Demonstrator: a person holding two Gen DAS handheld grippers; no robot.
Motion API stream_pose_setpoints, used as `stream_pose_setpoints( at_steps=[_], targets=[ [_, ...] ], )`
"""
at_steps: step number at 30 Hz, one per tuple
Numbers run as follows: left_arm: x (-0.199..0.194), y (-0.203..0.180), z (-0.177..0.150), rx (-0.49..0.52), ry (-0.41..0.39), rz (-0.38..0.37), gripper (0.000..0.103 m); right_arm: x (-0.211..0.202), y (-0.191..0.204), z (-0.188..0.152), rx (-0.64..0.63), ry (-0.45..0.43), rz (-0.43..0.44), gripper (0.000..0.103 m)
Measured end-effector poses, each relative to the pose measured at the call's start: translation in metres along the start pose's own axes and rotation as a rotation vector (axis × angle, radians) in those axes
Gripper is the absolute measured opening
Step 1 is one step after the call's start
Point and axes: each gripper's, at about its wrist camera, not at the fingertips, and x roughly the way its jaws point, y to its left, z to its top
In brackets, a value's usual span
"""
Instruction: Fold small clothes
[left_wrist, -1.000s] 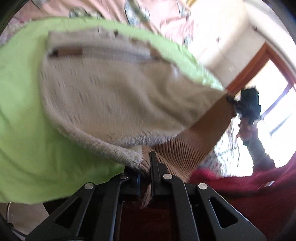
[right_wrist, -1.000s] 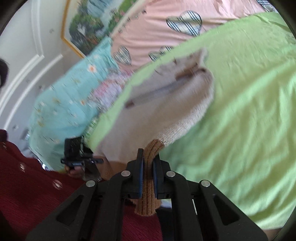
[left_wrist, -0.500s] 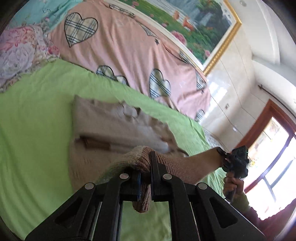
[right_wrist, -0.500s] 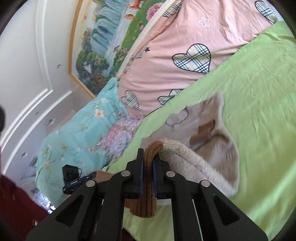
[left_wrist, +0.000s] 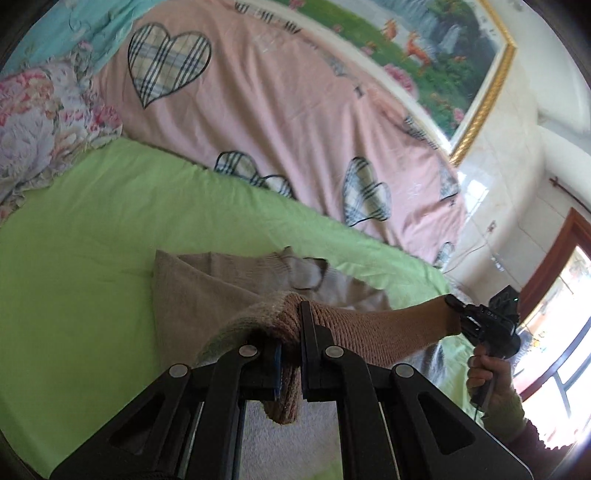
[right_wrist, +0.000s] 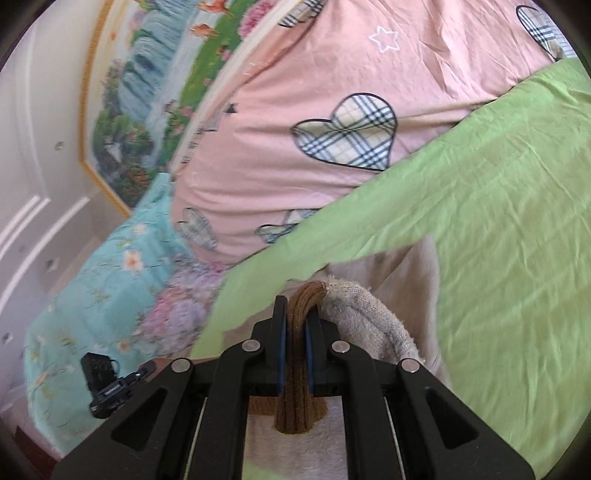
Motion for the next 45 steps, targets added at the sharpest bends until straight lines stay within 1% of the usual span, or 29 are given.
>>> stream_pose_setpoints(
  at_steps=[4,8,13,16,18,19,20,21,22,24,25,26,27,29,30,32,34,35,36,37,39,40,41,42,43,45],
  targets=[
    [0.039,0.013,0.005,-0.016,0.048,0.052,0.005,0.037,-0.016,0.006,0.007,0.034,-0.086,0.009],
    [0.074,0.027,0.009,-0.006,0.074,0.113,0.005,0.063,-0.031,0.008,0.004,0.048,-0.162,0.009],
    [0.108,0.048,0.008,-0.025,0.109,0.166,0.006,0.086,-0.05,0.004,0.013,0.084,-0.241,0.009],
    [0.124,0.06,0.004,-0.05,0.145,0.187,0.007,0.094,-0.06,-0.001,0.025,0.096,-0.275,0.009],
    [0.125,0.066,0.001,-0.082,0.163,0.178,0.008,0.097,-0.063,-0.004,0.025,0.108,-0.29,0.009],
    [0.12,0.067,0.0,-0.097,0.159,0.166,0.009,0.096,-0.063,-0.005,0.03,0.109,-0.294,0.01],
    [0.114,0.067,-0.002,-0.107,0.149,0.154,0.011,0.092,-0.063,-0.005,0.045,0.105,-0.288,0.011],
    [0.105,0.064,-0.006,-0.108,0.144,0.143,0.013,0.088,-0.062,-0.004,0.059,0.1,-0.277,0.014],
    [0.097,0.06,-0.01,-0.103,0.147,0.132,0.014,0.083,-0.061,-0.004,0.071,0.088,-0.27,0.019],
    [0.083,0.048,-0.022,-0.087,0.161,0.102,0.016,0.064,-0.052,-0.005,0.06,0.038,-0.269,0.024],
    [0.077,0.037,-0.031,-0.065,0.177,0.075,0.017,0.055,-0.046,-0.006,0.044,0.02,-0.256,0.024],
    [0.074,0.026,-0.04,-0.04,0.196,0.05,0.018,0.046,-0.036,-0.011,0.024,0.012,-0.225,0.024],
    [0.075,0.015,-0.05,-0.017,0.217,0.028,0.019,0.043,-0.029,-0.016,0.009,0.02,-0.199,0.024],
    [0.085,-0.008,-0.07,0.037,0.281,-0.02,0.019,0.048,-0.007,-0.036,-0.067,0.109,-0.111,0.024],
    [0.093,-0.018,-0.079,0.069,0.312,-0.03,0.019,0.057,0.006,-0.052,-0.13,0.186,-0.075,0.024],
    [0.107,-0.029,-0.084,0.122,0.34,0.014,0.019,0.079,0.029,-0.083,-0.266,0.333,-0.044,0.024],
    [0.117,-0.027,-0.078,0.121,0.347,0.031,0.019,0.097,0.044,-0.102,-0.376,0.423,-0.047,0.024],
    [0.119,-0.024,-0.072,0.114,0.345,0.04,0.019,0.105,0.047,-0.105,-0.408,0.452,-0.065,0.024],
    [0.122,-0.019,-0.063,0.112,0.335,0.07,0.019,0.111,0.046,-0.105,-0.417,0.465,-0.085,0.024],
    [0.123,-0.015,-0.057,0.112,0.327,0.092,0.019,0.117,0.042,-0.102,-0.405,0.471,-0.108,0.024],
    [0.126,0.0,-0.04,0.094,0.302,0.138,0.019,0.127,0.025,-0.088,-0.358,0.455,-0.177,0.024],
    [0.13,0.011,-0.03,0.061,0.304,0.148,0.019,0.132,0.013,-0.079,-0.331,0.436,-0.236,0.024],
    [0.133,0.021,-0.022,0.027,0.308,0.135,0.019,0.135,-0.001,-0.069,-0.295,0.412,-0.283,0.024],
    [0.136,0.029,-0.015,-0.001,0.306,0.131,0.019,0.135,-0.01,-0.061,-0.259,0.39,-0.303,0.024],
    [0.138,0.038,-0.008,-0.02,0.295,0.147,0.019,0.134,-0.02,-0.052,-0.215,0.354,-0.32,0.024],
    [0.14,0.048,0.004,-0.018,0.264,0.208,0.019,0.128,-0.033,-0.038,-0.166,0.274,-0.356,0.024]
  ],
)
